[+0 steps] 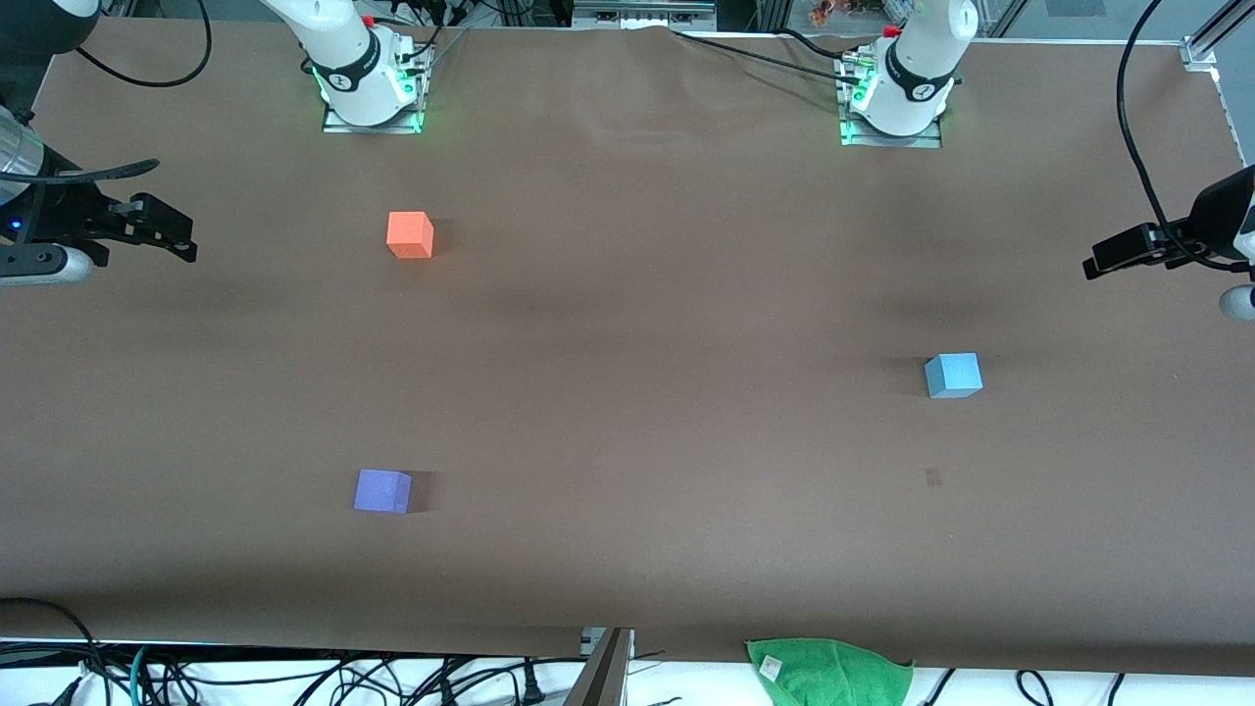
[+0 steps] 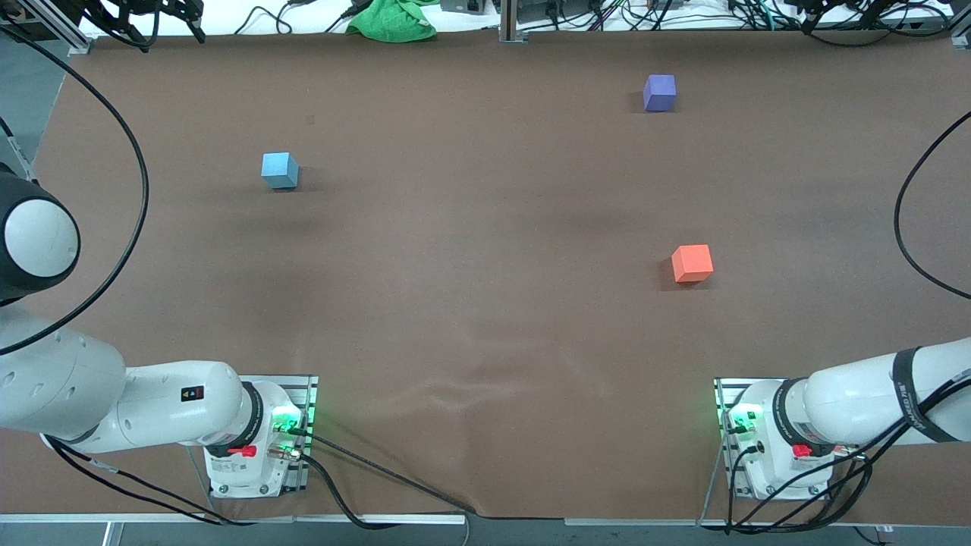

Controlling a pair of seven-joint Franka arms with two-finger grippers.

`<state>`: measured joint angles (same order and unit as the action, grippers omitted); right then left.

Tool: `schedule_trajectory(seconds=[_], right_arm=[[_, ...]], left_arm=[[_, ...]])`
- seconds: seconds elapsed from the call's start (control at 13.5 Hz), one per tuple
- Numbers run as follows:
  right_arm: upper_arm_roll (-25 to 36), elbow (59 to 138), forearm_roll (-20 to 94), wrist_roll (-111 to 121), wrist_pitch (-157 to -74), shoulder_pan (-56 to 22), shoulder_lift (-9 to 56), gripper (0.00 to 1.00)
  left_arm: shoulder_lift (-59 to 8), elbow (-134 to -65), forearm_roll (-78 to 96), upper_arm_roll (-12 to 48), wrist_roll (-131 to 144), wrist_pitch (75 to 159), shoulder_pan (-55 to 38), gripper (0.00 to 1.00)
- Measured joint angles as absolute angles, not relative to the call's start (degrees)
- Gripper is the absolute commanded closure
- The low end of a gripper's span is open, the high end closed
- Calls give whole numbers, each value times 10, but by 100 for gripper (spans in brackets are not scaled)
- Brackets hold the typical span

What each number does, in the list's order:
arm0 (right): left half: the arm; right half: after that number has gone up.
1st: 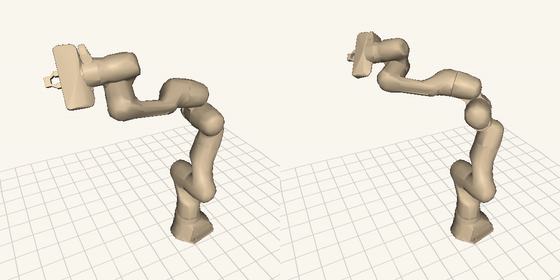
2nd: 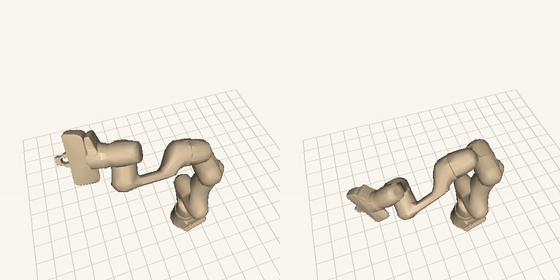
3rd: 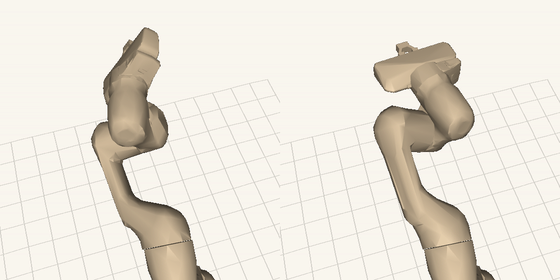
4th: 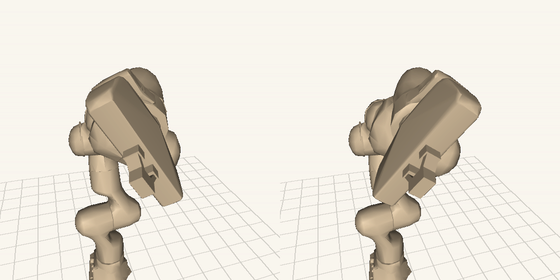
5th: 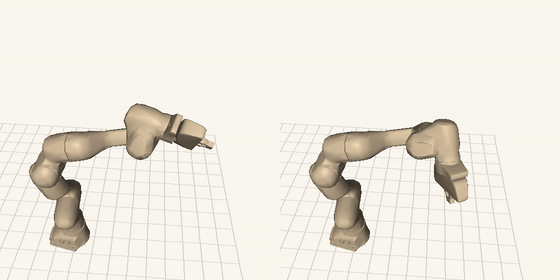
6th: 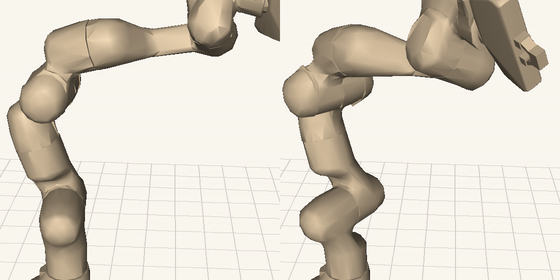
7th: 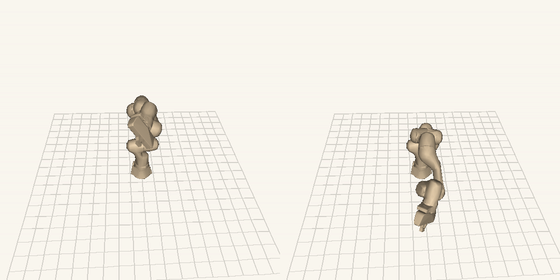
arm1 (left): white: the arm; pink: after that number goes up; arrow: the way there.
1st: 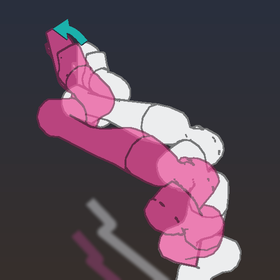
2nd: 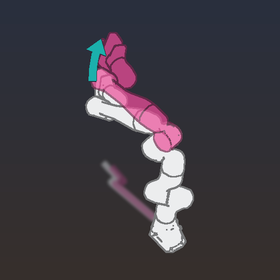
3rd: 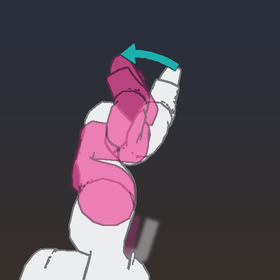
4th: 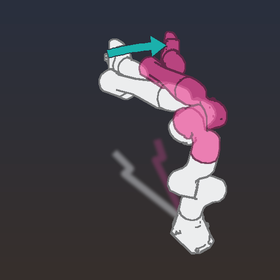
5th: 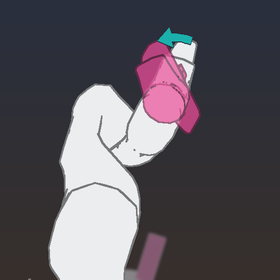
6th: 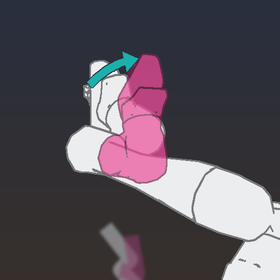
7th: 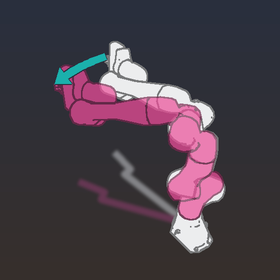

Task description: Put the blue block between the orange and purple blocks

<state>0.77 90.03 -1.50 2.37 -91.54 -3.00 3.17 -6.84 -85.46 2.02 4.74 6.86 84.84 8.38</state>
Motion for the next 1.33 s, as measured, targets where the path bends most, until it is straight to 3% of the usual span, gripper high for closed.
schedule_trajectory(seconds=[0.81, 1.33], right_arm=[[8, 900, -15, 24, -915, -30, 32, 0], [8, 900, -15, 24, -916, -30, 32, 0]], left_arm=[[-85, -871, 9, 49, 47, 834, 82, 0], [-182, -1026, -18, 57, 59, 1124, 75, 0]])
